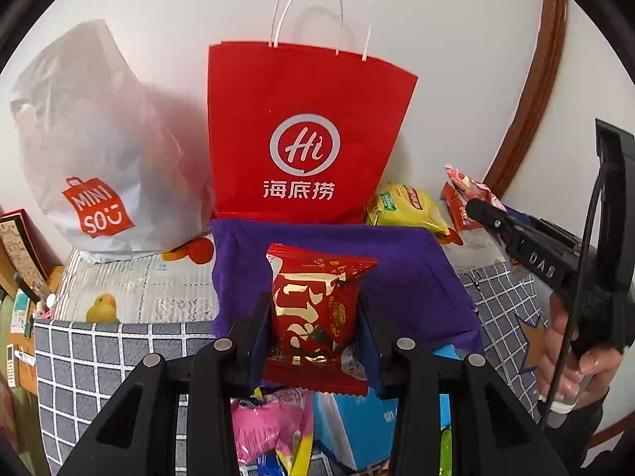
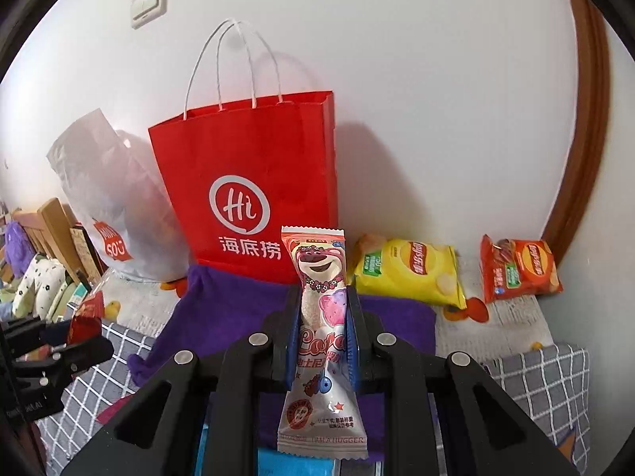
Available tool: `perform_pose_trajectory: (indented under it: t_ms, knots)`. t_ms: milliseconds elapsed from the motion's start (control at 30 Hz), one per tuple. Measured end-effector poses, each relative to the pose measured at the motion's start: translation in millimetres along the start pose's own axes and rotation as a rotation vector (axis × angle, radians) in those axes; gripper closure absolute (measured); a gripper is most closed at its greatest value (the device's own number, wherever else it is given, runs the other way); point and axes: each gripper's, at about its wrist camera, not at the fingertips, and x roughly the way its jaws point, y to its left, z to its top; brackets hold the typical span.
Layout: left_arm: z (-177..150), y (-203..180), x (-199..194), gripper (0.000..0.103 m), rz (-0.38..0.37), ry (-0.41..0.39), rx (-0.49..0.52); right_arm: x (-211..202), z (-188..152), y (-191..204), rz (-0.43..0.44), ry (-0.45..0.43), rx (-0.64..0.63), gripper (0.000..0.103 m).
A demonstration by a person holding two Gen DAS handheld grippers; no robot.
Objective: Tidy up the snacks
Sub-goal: 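Carry both held snacks up over the purple towel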
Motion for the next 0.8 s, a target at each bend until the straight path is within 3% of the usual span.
perform_pose_trajectory:
  t_ms: [167,467,600,800]
  knots:
    - [5,3,18,0.065,0.022,0.018,0.035,40,-11,-5,-0.015,0.097,-0.003,0.083]
    - [30,13,68,0.064,-0.012,0.061,-0.010,72,-25,-31,-0.071,0.173,-0.017,0.083]
    - [39,18,90,0.064,0.027,0.071,-0.028,85,-29,-38,-0.056,0.205,0.008,0.083]
    - [32,29,125,0.064,0.010,0.132,-0.057,104,-37,-45,-0.062,0.252,0.018,0.083]
